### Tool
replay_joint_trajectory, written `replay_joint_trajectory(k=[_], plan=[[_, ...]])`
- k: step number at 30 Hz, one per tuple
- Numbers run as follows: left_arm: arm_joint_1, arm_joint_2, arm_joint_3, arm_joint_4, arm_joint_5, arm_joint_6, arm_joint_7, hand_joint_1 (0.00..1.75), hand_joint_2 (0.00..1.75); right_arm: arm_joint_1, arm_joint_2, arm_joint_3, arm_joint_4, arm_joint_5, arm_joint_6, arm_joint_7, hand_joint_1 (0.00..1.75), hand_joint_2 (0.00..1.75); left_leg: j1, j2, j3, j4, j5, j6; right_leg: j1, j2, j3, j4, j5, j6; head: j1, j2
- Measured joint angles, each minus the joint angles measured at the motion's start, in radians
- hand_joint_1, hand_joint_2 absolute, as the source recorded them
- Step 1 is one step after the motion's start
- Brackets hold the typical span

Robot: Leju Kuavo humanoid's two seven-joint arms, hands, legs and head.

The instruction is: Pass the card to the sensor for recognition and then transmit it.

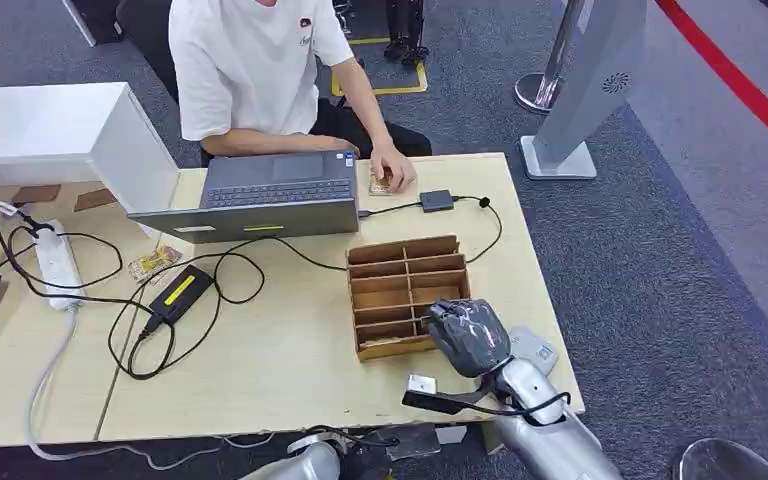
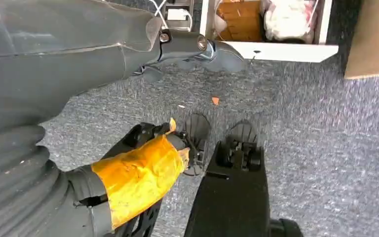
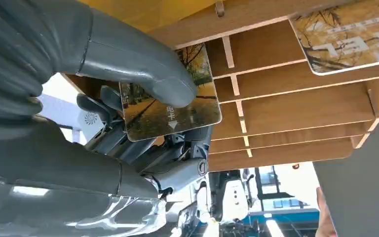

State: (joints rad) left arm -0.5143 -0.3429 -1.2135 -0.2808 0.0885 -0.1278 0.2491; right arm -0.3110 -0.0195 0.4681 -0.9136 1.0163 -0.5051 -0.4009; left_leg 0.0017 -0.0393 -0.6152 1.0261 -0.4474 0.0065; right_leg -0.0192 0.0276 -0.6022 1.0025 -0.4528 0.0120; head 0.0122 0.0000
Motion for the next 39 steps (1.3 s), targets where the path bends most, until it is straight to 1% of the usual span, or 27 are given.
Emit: replay_joint_trajectory(k=[7, 11, 13, 15, 16, 20, 23, 25, 27, 29, 34, 36, 37, 39], plan=[[0.000, 0.000, -0.003, 0.000, -0.024, -0.014, 0.014, 0.00, 1.75, -0.005, 0.000, 0.000, -0.007, -0.001, 0.004, -0.014, 1.75, 1.75, 0.000, 0.000, 0.000, 0.000, 0.000, 0.000, 0.000, 0.000, 0.000, 0.000, 0.000, 0.000, 0.000, 0.000], [-0.003, -0.002, -0.019, -0.003, -0.035, -0.027, 0.023, 0.00, 1.75, -0.032, 0.000, 0.001, -0.020, 0.000, 0.003, -0.027, 1.75, 1.75, 0.000, 0.000, 0.000, 0.000, 0.000, 0.000, 0.000, 0.000, 0.000, 0.000, 0.000, 0.000, 0.000, 0.000], [-0.004, -0.002, -0.025, -0.008, -0.037, -0.034, 0.031, 0.00, 1.75, -0.056, 0.001, 0.002, -0.034, 0.000, 0.015, -0.026, 1.75, 1.75, 0.000, 0.000, 0.000, 0.000, 0.000, 0.000, 0.000, 0.000, 0.000, 0.000, 0.001, -0.001, 0.000, 0.000], [-0.006, -0.003, -0.039, -0.016, -0.039, -0.041, 0.034, 0.00, 1.75, -0.089, 0.003, 0.003, -0.047, -0.004, 0.041, -0.024, 1.75, 1.75, 0.000, 0.000, 0.000, 0.000, 0.000, 0.000, 0.000, 0.000, 0.000, 0.000, 0.001, -0.001, 0.000, 0.000], [-0.006, -0.003, -0.043, -0.020, -0.040, -0.043, 0.037, 0.00, 1.75, -0.107, 0.004, 0.003, -0.053, -0.012, 0.062, -0.021, 1.75, 1.75, 0.000, 0.000, 0.000, 0.000, 0.000, 0.000, 0.000, 0.000, 0.000, 0.000, 0.001, -0.001, 0.000, 0.000], [-0.009, -0.005, -0.061, -0.032, -0.044, -0.058, 0.043, 0.00, 1.75, -0.186, 0.010, 0.010, -0.081, -0.090, 0.200, -0.034, 1.75, 1.75, 0.000, 0.000, 0.000, 0.000, 0.001, 0.000, 0.000, 0.000, 0.000, 0.000, 0.001, -0.001, 0.000, 0.000], [-0.011, -0.006, -0.075, -0.042, -0.045, -0.069, 0.050, 0.00, 1.75, -0.251, 0.015, 0.016, -0.105, -0.150, 0.321, -0.036, 1.75, 1.75, 0.000, 0.000, 0.000, 0.000, 0.001, 0.000, 0.000, 0.000, 0.000, 0.001, 0.001, -0.001, 0.000, 0.000], [-0.012, -0.006, -0.081, -0.048, -0.047, -0.075, 0.050, 0.00, 1.75, -0.286, 0.017, 0.021, -0.114, -0.173, 0.372, -0.036, 1.75, 1.75, 0.000, 0.000, 0.000, 0.000, 0.001, 0.000, 0.000, 0.000, 0.000, 0.001, 0.001, -0.001, 0.000, 0.000], [-0.014, -0.008, -0.095, -0.055, -0.053, -0.082, 0.051, 0.00, 1.75, -0.324, 0.019, 0.030, -0.116, -0.216, 0.448, -0.036, 1.75, 1.75, 0.000, 0.000, 0.000, 0.000, 0.001, 0.000, 0.000, 0.000, 0.000, 0.001, 0.001, -0.001, 0.000, 0.000], [-0.016, -0.009, -0.105, -0.061, -0.056, -0.087, 0.052, 0.00, 1.75, -0.358, 0.021, 0.037, -0.116, -0.249, 0.489, -0.040, 1.75, 1.75, 0.000, 0.000, 0.000, 0.000, 0.001, 0.000, 0.000, 0.000, 0.000, 0.001, 0.001, -0.001, 0.000, 0.000], [-0.019, -0.010, -0.119, -0.070, -0.058, -0.089, 0.053, 0.00, 1.75, -0.398, 0.026, 0.044, -0.115, -0.260, 0.505, -0.042, 1.75, 1.75, 0.000, 0.000, 0.000, 0.000, 0.001, 0.000, 0.000, 0.000, 0.000, 0.001, 0.001, -0.001, 0.000, 0.000], [-0.020, -0.010, -0.124, -0.072, -0.068, -0.095, 0.053, 0.00, 1.75, -0.410, 0.033, 0.048, -0.114, -0.265, 0.489, -0.029, 1.75, 1.75, 0.000, 0.000, -0.001, 0.000, 0.001, 0.000, 0.000, 0.000, 0.000, 0.001, 0.001, -0.001, 0.000, 0.000], [-0.020, -0.011, -0.127, -0.075, -0.076, -0.098, 0.053, 0.00, 1.75, -0.419, 0.043, 0.050, -0.112, -0.241, 0.449, -0.004, 1.75, 1.75, 0.000, 0.000, -0.001, 0.000, 0.001, 0.000, 0.000, 0.000, 0.000, 0.001, 0.001, -0.001, 0.000, 0.000], [-0.022, -0.011, -0.137, -0.090, -0.090, -0.103, 0.062, 0.00, 1.75, -0.452, 0.081, 0.058, -0.099, -0.145, 0.323, 0.073, 1.75, 1.75, 0.000, 0.002, -0.001, 0.000, 0.001, 0.000, 0.000, 0.002, -0.001, 0.001, 0.001, -0.001, 0.000, 0.000]])
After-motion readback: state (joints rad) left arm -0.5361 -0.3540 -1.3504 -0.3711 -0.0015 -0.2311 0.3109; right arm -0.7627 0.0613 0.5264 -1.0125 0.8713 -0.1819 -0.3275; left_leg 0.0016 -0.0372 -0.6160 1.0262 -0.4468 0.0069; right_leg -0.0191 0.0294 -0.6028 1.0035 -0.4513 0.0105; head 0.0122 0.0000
